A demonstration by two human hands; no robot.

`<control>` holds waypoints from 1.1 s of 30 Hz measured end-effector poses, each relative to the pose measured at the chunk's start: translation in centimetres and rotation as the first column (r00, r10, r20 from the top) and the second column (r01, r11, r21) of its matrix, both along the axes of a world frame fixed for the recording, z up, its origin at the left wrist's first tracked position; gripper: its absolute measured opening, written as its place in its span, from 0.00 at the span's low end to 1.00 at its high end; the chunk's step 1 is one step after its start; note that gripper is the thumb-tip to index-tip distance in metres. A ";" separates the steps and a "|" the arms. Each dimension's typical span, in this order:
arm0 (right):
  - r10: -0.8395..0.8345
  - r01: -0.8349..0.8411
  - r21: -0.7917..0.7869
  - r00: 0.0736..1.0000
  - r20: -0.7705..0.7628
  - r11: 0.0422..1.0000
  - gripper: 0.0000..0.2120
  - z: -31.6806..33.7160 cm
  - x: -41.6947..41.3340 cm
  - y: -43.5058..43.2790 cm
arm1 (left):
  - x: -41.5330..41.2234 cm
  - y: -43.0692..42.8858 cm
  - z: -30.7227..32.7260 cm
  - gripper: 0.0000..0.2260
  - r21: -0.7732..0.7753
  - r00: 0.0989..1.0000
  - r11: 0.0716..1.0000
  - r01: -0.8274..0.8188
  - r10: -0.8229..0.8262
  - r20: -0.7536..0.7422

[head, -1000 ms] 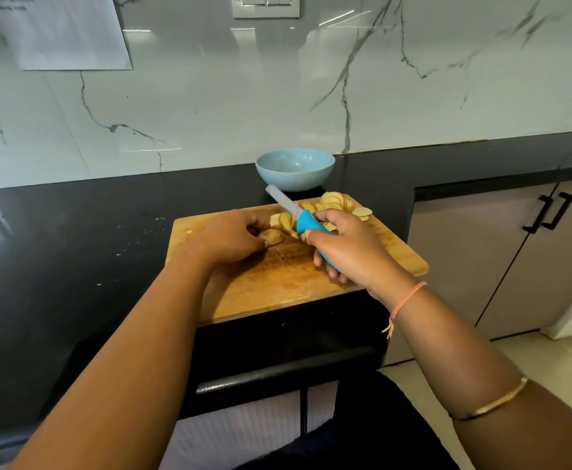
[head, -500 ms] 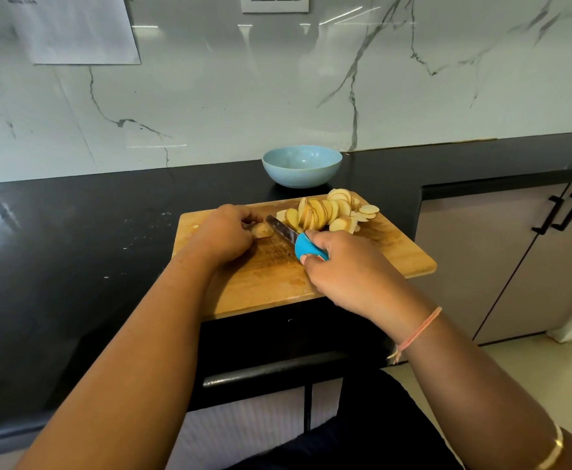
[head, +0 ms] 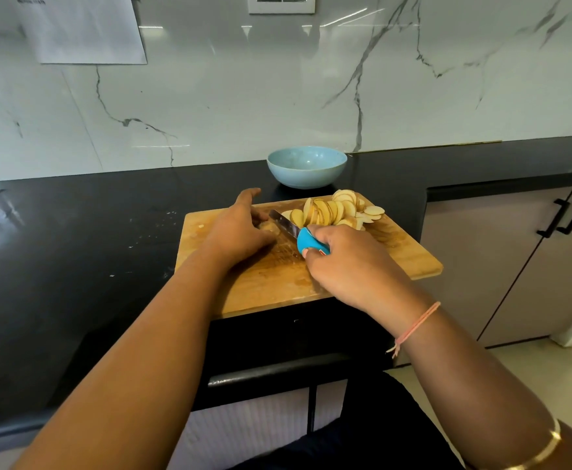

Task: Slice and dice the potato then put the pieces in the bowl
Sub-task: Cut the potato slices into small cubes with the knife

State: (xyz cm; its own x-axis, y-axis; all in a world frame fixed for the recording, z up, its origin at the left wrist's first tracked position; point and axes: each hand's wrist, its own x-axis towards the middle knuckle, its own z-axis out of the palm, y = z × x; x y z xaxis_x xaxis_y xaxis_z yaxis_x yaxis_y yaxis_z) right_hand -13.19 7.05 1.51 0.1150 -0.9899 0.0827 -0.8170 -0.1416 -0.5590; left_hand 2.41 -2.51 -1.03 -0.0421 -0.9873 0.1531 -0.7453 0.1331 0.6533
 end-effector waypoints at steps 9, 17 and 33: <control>-0.025 0.025 0.010 1.000 -0.018 1.000 0.23 0.0 -0.1 -0.1 | -0.1 0.1 0.1 0.29 -0.025 0.998 0.998 -0.060 0.060 0.019; -0.013 0.014 0.014 0.999 -0.049 1.000 0.22 0.9 0.0 0.0 | -0.6 0.0 0.0 0.32 0.020 0.994 0.997 -0.080 0.078 0.072; 0.014 -0.006 0.106 0.997 -0.079 0.994 0.20 1.5 0.8 0.3 | 1.0 0.6 1.3 0.15 0.211 0.980 0.977 0.030 0.013 -0.201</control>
State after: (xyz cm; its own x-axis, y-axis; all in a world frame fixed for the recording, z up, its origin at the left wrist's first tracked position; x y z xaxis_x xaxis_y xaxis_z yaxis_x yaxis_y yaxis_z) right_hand -12.38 7.39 3.01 0.1269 -0.9914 -0.0322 -0.8582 -0.0935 -0.5047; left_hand 3.46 -1.89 0.29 -0.0409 -0.9978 -0.0529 -0.5959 -0.0182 0.8029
